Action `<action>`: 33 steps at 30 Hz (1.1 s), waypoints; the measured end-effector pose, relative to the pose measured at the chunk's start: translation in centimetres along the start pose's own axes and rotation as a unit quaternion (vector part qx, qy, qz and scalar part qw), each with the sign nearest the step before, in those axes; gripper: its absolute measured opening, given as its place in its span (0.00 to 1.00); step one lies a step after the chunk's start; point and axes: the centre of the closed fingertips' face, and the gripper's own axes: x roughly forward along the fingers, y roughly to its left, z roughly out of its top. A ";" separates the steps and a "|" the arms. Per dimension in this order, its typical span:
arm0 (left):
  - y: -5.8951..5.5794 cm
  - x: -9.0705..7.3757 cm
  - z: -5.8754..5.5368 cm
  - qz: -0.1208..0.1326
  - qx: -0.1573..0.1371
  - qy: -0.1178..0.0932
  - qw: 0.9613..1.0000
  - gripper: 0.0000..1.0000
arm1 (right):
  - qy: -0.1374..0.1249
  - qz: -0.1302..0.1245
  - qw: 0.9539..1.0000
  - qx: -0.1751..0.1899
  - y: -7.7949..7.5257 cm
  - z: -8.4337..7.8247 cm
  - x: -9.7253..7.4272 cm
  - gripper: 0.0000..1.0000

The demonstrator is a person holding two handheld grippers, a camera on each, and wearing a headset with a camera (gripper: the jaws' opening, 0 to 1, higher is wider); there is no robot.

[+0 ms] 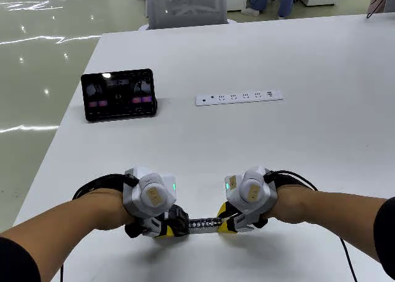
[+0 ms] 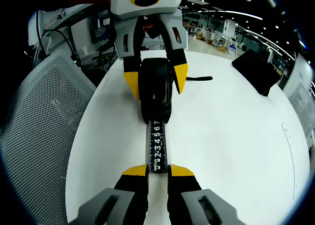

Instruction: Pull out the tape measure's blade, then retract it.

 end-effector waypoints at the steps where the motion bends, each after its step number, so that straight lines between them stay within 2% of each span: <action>1: 0.0 0.0 0.0 0.000 0.000 0.000 1.000 0.32 | 0.000 0.000 1.000 0.000 0.0 -0.1 0.0 0.10; 33: -0.2 0.1 -0.2 0.001 -0.002 -0.001 1.000 0.32 | 0.007 0.001 1.000 0.005 0.4 -1.9 -1.2 0.10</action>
